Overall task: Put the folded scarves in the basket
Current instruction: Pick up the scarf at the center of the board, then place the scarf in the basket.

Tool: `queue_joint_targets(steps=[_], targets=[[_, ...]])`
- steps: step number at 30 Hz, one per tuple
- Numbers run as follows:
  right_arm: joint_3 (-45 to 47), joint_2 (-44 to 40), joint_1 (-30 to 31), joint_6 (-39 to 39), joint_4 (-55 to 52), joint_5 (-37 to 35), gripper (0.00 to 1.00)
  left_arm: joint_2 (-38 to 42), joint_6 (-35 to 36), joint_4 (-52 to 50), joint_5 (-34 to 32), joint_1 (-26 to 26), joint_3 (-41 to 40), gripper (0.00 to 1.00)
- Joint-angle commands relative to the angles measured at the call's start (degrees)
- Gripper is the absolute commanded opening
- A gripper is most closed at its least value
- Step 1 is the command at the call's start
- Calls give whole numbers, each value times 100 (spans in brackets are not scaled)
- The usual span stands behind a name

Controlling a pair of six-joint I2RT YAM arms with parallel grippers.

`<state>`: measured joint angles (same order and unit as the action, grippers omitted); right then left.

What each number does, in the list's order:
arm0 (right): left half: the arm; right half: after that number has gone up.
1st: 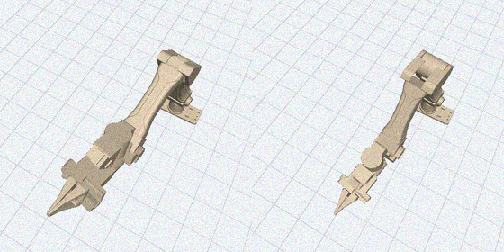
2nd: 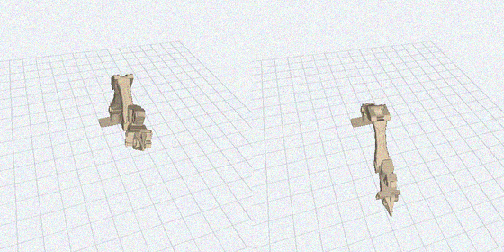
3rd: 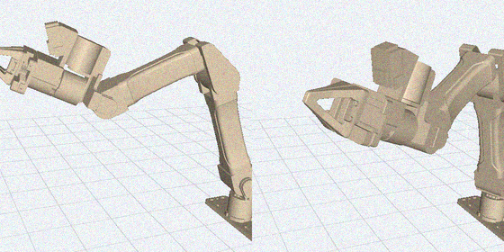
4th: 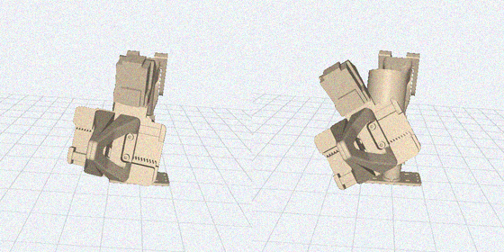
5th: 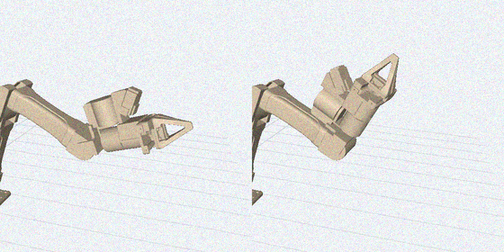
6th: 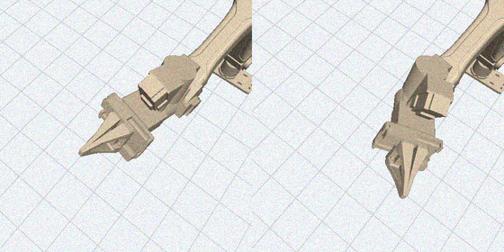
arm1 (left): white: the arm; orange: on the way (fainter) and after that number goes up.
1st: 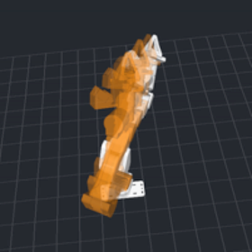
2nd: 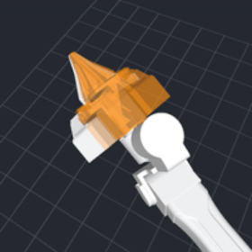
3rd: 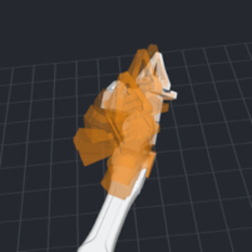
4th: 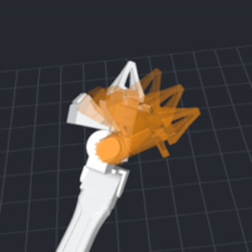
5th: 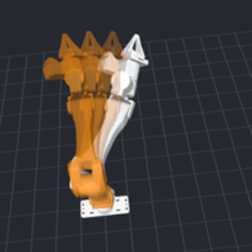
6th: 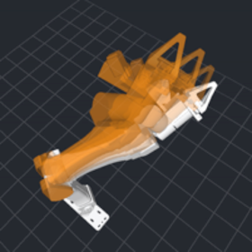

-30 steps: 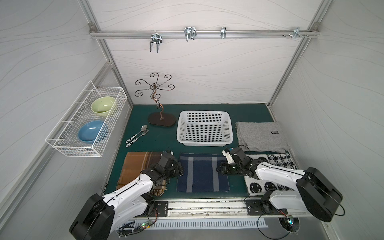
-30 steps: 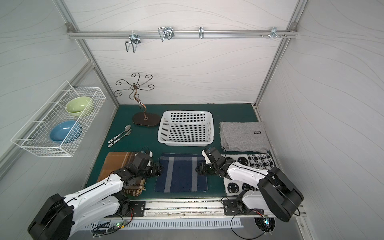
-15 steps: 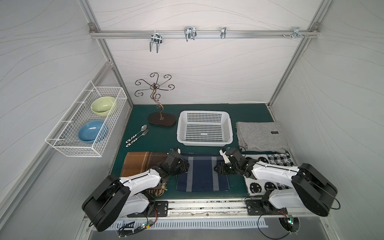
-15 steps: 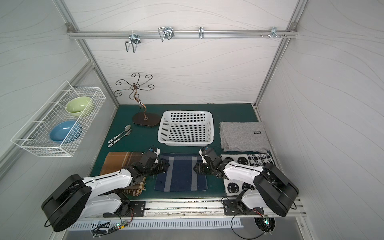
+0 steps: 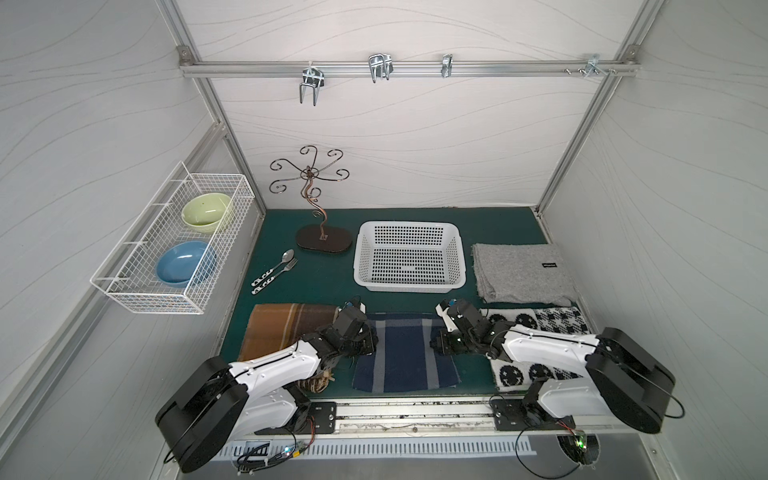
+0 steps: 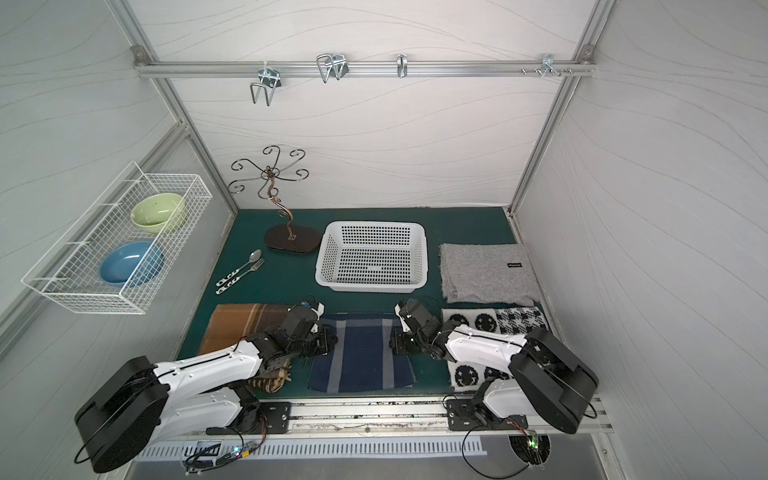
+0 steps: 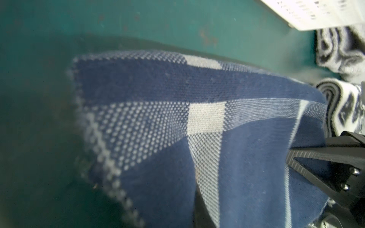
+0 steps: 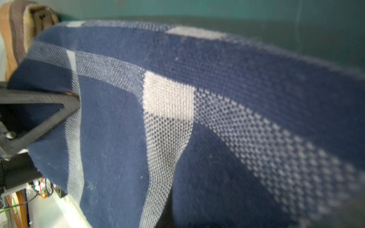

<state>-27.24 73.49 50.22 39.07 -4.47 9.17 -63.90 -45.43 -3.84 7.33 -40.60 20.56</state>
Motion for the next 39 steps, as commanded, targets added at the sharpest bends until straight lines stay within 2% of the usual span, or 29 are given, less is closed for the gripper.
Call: queue_joint_targets(steps=[1, 9, 13, 17, 21, 26, 30, 34, 39], targets=[[-262, -601, 85, -142, -1099, -36, 0, 415, 68, -625, 3, -76, 535, 0], [-938, -2008, 146, -184, -2353, -200, 0, 1273, -71, -1448, -90, -320, 1333, 0], [-1499, -2199, 142, -351, -2797, -214, 0, 1457, 11, -1779, -122, -329, 1859, 0], [-2110, -2058, -2, -668, -3088, -263, 0, 1258, 351, -2057, -305, -334, 2740, 0], [-2945, -1619, -846, -1169, -3363, 289, 0, 498, 918, -2468, -509, -230, 3907, 0], [-3741, -744, -2088, -1625, -3286, 1222, 0, -554, 891, -1905, 355, 748, 4581, 0], [-4294, 165, -2538, -1842, -3104, 1491, 0, -1472, 1204, -1717, 484, 1059, 5324, 0], [-4959, 1222, -2866, -1895, -2940, 1761, 0, -2501, 1090, -1601, 830, 1437, 6040, 0], [-5895, 2393, -3046, -1994, -2918, 1688, 0, -3390, 1594, -1717, 330, 1645, 6654, 0]])
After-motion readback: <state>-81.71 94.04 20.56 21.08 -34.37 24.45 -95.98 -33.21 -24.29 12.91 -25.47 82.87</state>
